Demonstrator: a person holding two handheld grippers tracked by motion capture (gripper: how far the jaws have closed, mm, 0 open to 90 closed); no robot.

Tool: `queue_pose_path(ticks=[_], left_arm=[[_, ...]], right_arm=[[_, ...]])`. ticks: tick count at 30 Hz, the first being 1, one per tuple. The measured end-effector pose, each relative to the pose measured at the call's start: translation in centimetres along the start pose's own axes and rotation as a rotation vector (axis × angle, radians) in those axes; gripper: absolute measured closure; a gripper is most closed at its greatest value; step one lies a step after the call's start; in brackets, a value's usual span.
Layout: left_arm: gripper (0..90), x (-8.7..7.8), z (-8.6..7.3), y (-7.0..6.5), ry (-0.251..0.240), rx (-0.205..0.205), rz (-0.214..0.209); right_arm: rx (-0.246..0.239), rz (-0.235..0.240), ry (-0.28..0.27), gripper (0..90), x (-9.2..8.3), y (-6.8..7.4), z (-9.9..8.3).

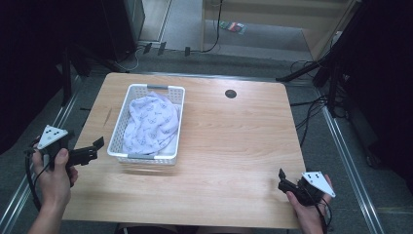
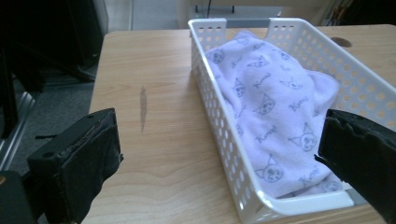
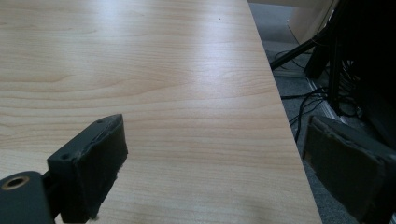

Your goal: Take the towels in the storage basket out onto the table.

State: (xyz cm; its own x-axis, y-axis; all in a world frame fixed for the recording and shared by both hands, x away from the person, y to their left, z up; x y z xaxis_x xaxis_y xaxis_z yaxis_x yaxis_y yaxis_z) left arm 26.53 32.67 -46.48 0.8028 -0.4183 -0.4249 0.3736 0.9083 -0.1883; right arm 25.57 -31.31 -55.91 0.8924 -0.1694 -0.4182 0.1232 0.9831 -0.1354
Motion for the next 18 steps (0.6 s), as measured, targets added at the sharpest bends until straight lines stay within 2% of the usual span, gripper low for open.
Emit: queue_pose_path(ticks=[10, 18], left_arm=[[0.0, 1.5, 2.3, -1.1, 0.053, 0.017, -0.025], [0.0, 3.2, 4.5, -2.1, 0.110, 0.051, -0.040]], right_arm=[[-0.002, 0.005, -0.003, 6.5, 0.0, 0.0, 0.0], [-0.001, 0.005, -0.002, 6.6, 0.0, 0.0, 0.0]])
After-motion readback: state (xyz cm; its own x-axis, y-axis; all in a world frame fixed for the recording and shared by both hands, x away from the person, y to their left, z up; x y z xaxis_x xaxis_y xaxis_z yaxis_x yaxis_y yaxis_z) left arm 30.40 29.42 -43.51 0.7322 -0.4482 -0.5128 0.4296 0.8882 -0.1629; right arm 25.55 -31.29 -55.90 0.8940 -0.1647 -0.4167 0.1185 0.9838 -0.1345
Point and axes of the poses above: each handheld gripper's, and its own axes: x roughly forward along the jaws, z roughly out of its top, y roughly to its left, the point moved 3 cm from there along x, roughly forward along the jaws, and after that the axes turned 13 degrees about -z, right-handed, at the moved point
